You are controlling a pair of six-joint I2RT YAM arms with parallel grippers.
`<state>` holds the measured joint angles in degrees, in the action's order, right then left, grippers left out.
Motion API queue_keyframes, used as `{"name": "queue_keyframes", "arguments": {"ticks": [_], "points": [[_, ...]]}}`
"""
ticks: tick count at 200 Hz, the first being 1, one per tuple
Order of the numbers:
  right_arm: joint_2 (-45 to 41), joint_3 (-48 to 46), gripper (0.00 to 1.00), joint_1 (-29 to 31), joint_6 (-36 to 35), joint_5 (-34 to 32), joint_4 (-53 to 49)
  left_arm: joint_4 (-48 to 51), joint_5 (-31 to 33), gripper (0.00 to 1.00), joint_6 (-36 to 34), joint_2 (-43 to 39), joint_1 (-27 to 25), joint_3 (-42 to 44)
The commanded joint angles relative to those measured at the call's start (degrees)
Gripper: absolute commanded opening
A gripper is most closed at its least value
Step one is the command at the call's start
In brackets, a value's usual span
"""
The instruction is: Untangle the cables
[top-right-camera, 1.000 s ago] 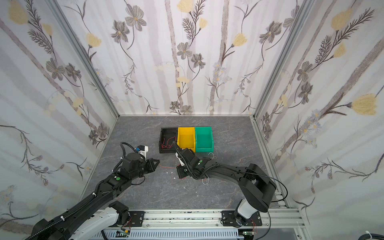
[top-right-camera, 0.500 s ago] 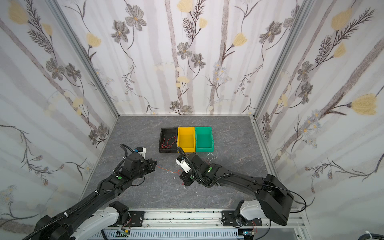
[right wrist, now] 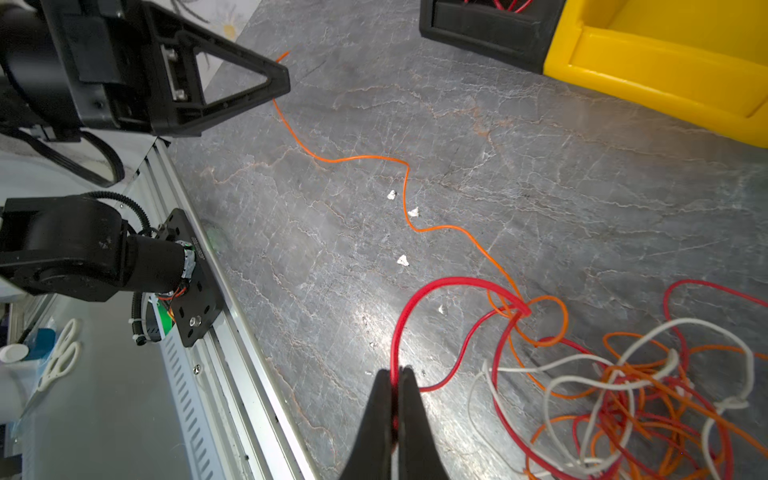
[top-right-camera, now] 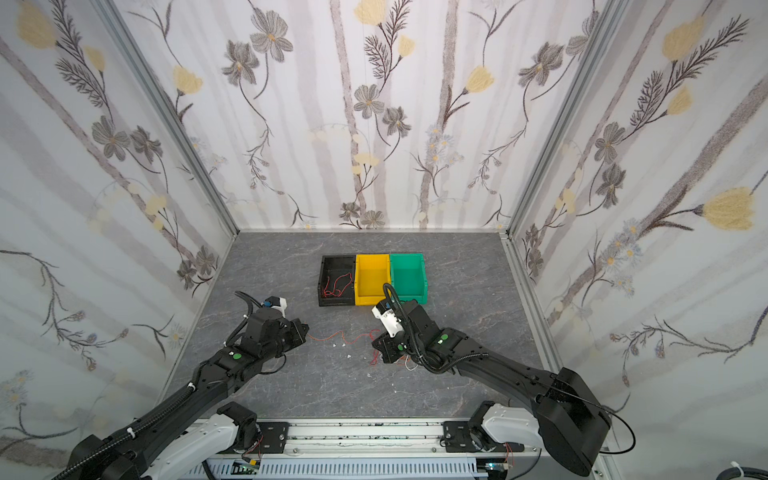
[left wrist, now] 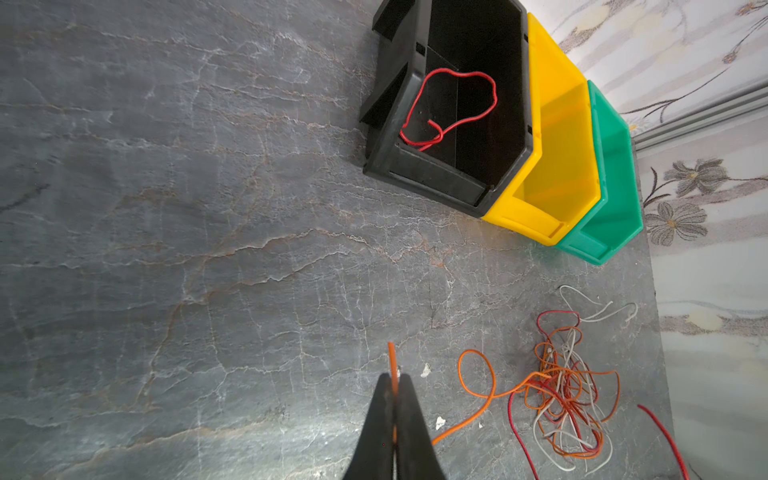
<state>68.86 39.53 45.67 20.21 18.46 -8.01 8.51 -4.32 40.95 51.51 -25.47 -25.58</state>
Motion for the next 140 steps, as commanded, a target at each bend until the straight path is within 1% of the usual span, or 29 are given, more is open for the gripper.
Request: {"name": "queue_keyframes", "arguments": {"ticks": [1, 5, 19, 59, 92, 112, 140], "points": [[-1.4, 0.4, 0.0, -0.6, 1.3, -7.9, -4.4, 0.8, 1.1, 0.0, 0.3, -0.6, 0.3, -0.1], [-1.6, 0.4, 0.0, -2.6, 1.5, -9.4, -5.5, 1.0, 1.2, 0.0, 0.2, -0.7, 0.4, -0.2], [-2.6, 0.3, 0.0, -5.0, 2.7, -13.4, -9.3, 1.6, 1.5, 0.0, -0.1, -1.0, 0.8, -0.3], [-5.3, -0.6, 0.0, -12.2, 7.5, -21.9, -18.3, 3.6, 2.8, 0.0, 0.1, -2.5, 2.5, -0.3], [-6.9, -2.9, 0.0, -17.4, 11.2, -26.3, -21.2, 6.0, 4.0, 0.0, 0.7, -3.4, 4.3, -0.5], [-6.5, -3.1, 0.0, -19.5, 12.5, -29.9, -24.0, 8.7, 4.9, 0.0, 1.4, -3.1, 5.7, -0.9], [-6.5, -3.2, 0.0, -20.5, 14.1, -36.4, -26.9, 12.8, 7.0, 0.0, 1.8, -2.4, 6.7, -2.0]]}}
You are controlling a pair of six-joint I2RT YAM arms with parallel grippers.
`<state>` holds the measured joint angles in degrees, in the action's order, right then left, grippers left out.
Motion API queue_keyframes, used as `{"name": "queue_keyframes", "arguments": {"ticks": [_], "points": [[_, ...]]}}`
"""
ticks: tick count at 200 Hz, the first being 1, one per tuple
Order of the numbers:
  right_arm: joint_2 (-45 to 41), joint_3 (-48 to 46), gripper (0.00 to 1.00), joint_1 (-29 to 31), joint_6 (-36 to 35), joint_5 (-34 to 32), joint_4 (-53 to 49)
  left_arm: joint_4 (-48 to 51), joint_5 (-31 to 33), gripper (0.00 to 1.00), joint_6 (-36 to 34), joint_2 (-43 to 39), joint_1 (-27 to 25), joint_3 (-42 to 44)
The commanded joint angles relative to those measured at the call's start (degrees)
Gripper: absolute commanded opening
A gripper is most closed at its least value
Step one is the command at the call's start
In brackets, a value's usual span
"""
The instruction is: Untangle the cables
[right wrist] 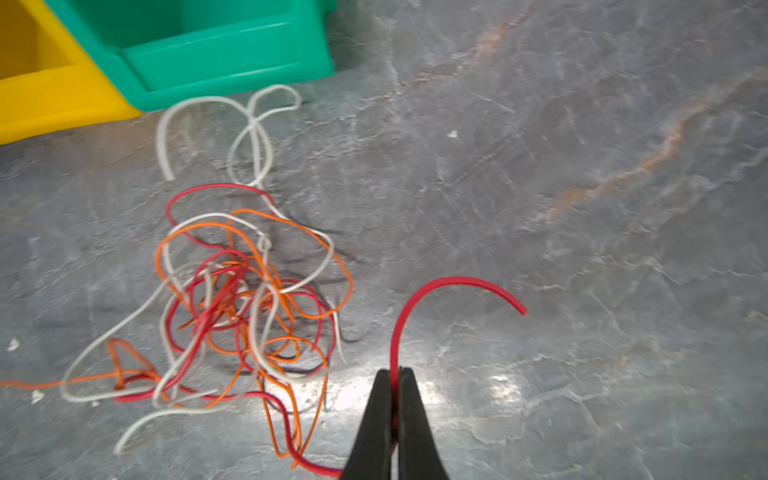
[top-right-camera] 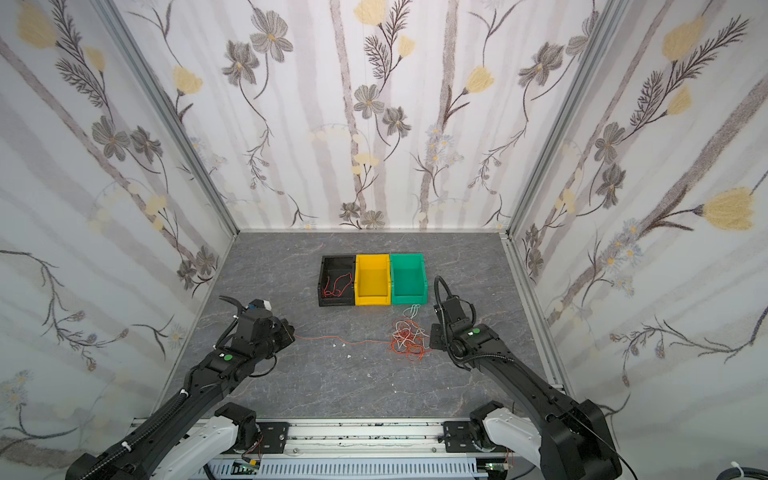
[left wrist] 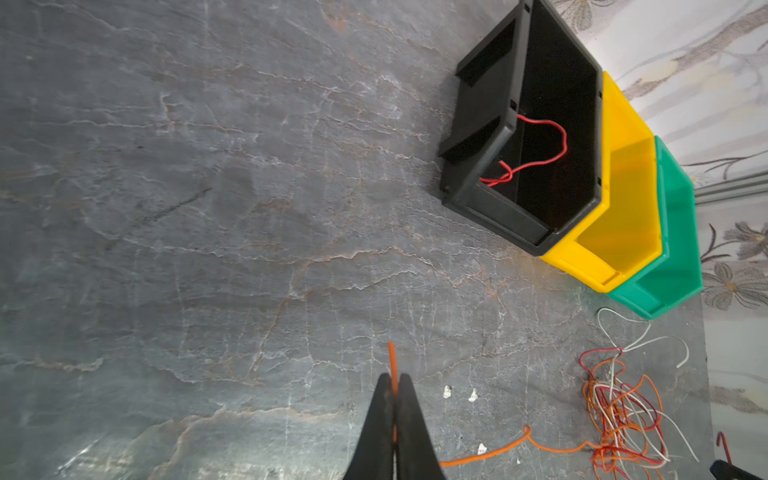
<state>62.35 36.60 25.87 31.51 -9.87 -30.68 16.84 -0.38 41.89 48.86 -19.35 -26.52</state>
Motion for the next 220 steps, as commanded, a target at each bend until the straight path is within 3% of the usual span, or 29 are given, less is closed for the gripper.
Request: {"name": "queue_keyframes", "arguments": {"ticks": [1, 33, 57, 79, 114, 138, 207, 220], "points": [[0.0, -0.3, 0.0, -0.7, 2.8, -8.2, -4.3, 4.5, 3.1, 0.0, 0.8, 0.2, 0.7, -1.1], [0.4, -0.7, 0.0, -2.7, 3.4, -8.5, -3.7, 4.1, 2.3, 0.0, 1.1, -0.3, 2.0, -0.8], [2.9, 0.5, 0.0, -2.6, 0.6, 1.9, 0.8, -0.1, -2.1, 0.0, 1.9, 0.7, 2.1, 0.5], [6.1, 1.6, 0.09, -0.6, -0.1, 8.0, 4.0, -5.5, -6.6, 0.0, 2.3, 1.8, 2.0, 2.0], [9.1, 4.2, 0.32, 4.2, -0.3, 6.9, 3.1, -6.4, -9.8, 0.0, 1.2, 3.6, 2.0, 1.6], [9.3, 6.4, 0.36, 8.1, 0.2, 5.9, 2.7, -6.7, -10.5, 0.0, 1.1, 4.6, 2.0, 1.7], [15.2, 12.8, 0.63, 16.4, 1.2, 4.8, 5.0, -7.5, -12.1, 0.0, 0.9, 9.2, 1.7, 1.3], [17.7, 13.5, 0.69, 17.1, 1.3, 4.3, 5.2, -7.0, -11.6, 0.08, 1.4, 10.0, 1.7, 1.3]]}}
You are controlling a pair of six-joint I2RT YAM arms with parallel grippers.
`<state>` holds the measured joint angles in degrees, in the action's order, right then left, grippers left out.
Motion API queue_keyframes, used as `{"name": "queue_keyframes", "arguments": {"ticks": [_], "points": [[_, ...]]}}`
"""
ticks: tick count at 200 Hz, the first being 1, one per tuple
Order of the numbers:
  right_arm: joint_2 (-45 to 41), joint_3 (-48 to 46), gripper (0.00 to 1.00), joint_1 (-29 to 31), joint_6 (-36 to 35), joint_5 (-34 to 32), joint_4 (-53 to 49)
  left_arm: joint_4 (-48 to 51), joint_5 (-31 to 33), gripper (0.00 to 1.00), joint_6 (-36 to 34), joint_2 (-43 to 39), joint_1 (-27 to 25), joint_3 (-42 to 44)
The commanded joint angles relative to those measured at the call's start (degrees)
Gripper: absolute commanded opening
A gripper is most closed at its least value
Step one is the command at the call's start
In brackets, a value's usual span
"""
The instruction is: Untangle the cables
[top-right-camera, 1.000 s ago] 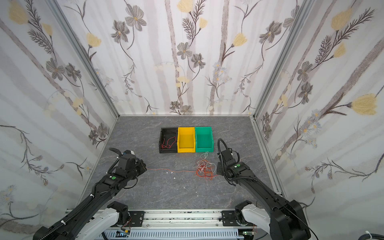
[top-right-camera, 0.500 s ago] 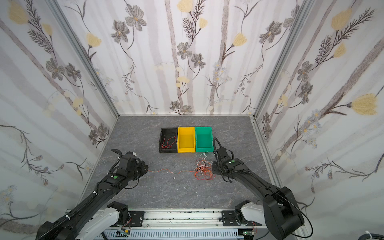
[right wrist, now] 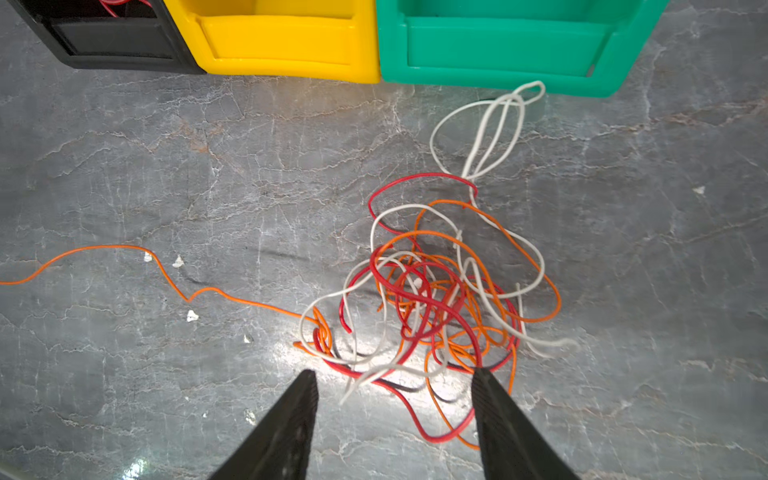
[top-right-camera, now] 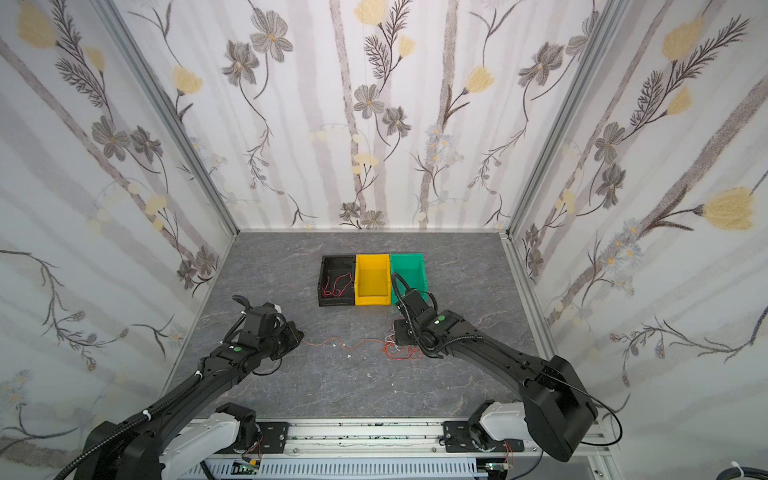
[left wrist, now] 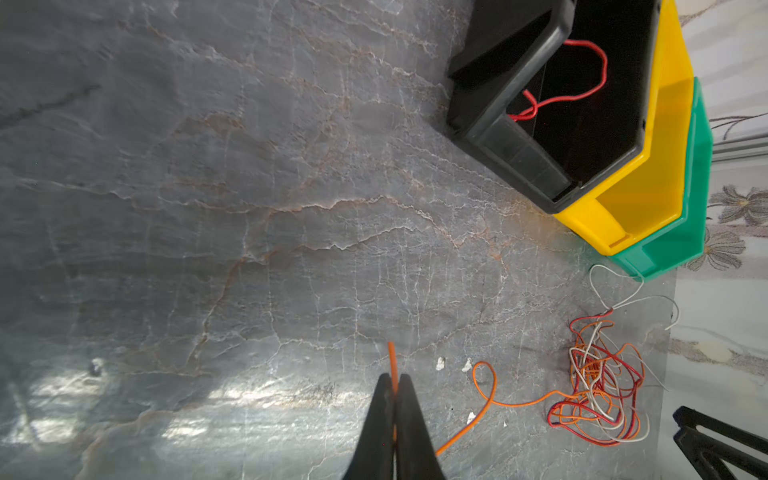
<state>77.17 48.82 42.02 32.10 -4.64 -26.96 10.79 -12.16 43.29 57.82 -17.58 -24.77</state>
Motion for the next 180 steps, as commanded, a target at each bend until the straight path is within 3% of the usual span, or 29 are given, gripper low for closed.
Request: {"name": "queue_keyframes", "arguments": {"ticks": [1, 34, 71, 99, 126, 180], "points": [[3.0, 1.4, 0.69, 0.9, 0.7, -1.0, 1.5, -1.0, 0.2, 0.08, 0.0, 1.1, -0.1, -0.5], [7.0, 0.8, 0.71, 1.6, 2.0, -3.4, 2.6, 1.5, 0.6, 0.29, 0.6, 2.4, -0.1, -1.4], [9.3, 0.4, 0.57, 1.7, 2.4, -2.5, 4.6, 6.2, 1.4, 0.48, 0.4, 1.1, -0.1, -3.3], [10.8, 0.4, 0.41, 2.2, 2.3, -1.0, 6.2, 5.9, -1.8, 0.54, 0.2, -0.1, -0.7, -5.2], [12.0, 0.8, 0.26, 2.2, 1.7, 0.1, 7.0, 1.1, -5.3, 0.58, 2.0, 1.0, -4.5, -6.0], [11.3, 0.6, 0.16, 4.7, 0.9, 2.5, 11.1, -10.8, -6.1, 0.63, 9.5, 11.6, -17.3, -7.7]]}}
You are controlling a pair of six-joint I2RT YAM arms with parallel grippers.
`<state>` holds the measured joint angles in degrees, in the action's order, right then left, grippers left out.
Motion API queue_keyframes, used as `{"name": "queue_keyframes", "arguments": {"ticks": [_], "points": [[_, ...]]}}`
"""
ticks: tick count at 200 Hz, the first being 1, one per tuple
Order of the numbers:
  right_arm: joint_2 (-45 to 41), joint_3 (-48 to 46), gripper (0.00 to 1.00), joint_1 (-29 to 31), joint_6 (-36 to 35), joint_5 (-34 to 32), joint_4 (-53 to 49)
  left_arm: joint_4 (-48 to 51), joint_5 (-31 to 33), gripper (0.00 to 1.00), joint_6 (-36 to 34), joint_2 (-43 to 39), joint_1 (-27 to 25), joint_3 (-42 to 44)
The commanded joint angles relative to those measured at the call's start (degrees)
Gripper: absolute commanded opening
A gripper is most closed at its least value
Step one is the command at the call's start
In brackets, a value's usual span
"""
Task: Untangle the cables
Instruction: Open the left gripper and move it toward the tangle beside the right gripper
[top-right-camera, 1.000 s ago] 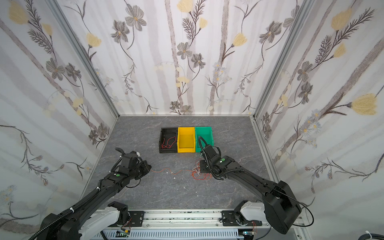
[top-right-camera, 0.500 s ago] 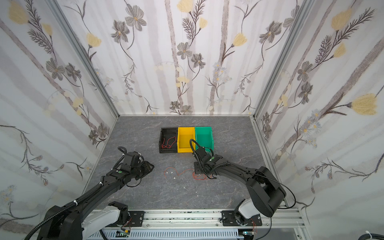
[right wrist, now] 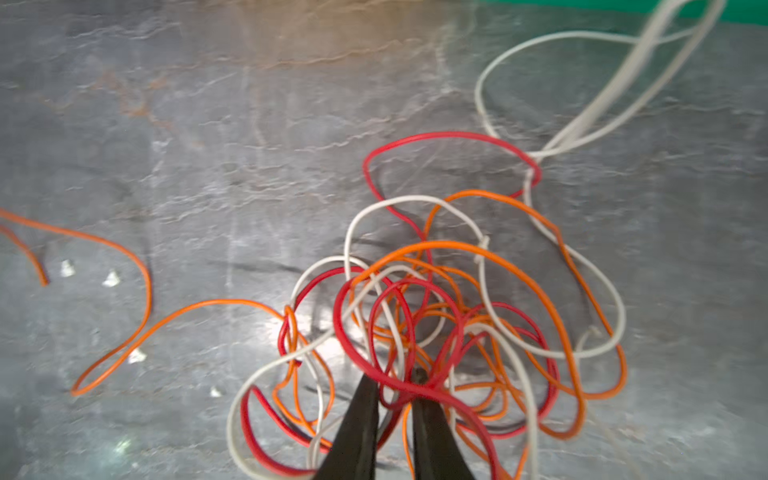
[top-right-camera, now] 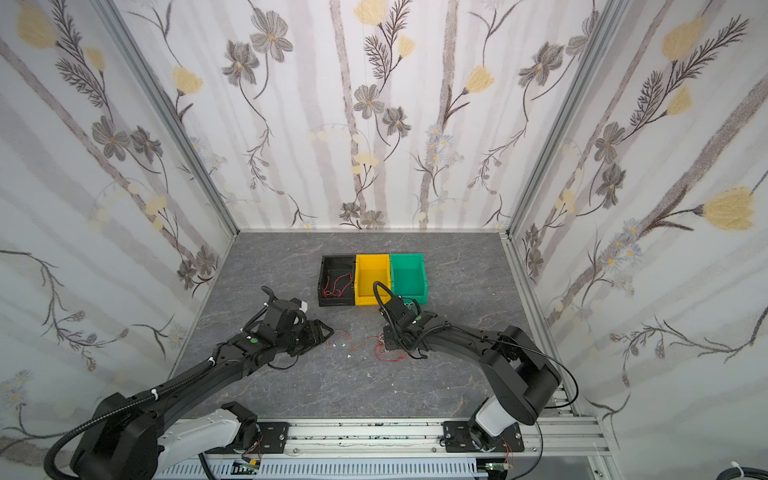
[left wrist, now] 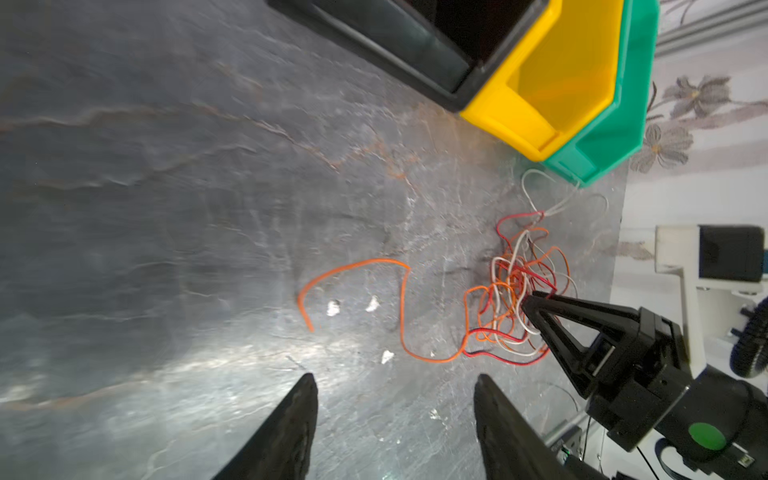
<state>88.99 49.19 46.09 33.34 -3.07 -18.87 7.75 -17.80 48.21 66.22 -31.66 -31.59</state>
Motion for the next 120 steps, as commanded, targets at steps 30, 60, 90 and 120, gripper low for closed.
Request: {"name": "queue_keyframes", "arguments": {"ticks": [30, 60, 90, 120], "points": [[0.2, 0.4, 0.14, 1.3, -0.8, 1.0, 3.0, -10.2, 1.8, 0.68, 4.8, 7.6, -6.6, -2.4], [0.2, 0.2, 0.13, 1.8, -0.8, 1.2, 3.2, -4.8, 4.8, 0.68, -3.6, 11.0, -6.8, -6.2], [-0.2, -0.3, 0.13, 2.0, -0.5, 1.8, 4.1, -1.0, 4.8, 0.65, -11.1, 15.1, -6.9, -9.4], [0.0, -0.2, 0.13, 2.0, -0.3, 2.2, 4.3, -1.9, 0.0, 0.57, -12.8, 19.8, -7.0, -9.8]]}}
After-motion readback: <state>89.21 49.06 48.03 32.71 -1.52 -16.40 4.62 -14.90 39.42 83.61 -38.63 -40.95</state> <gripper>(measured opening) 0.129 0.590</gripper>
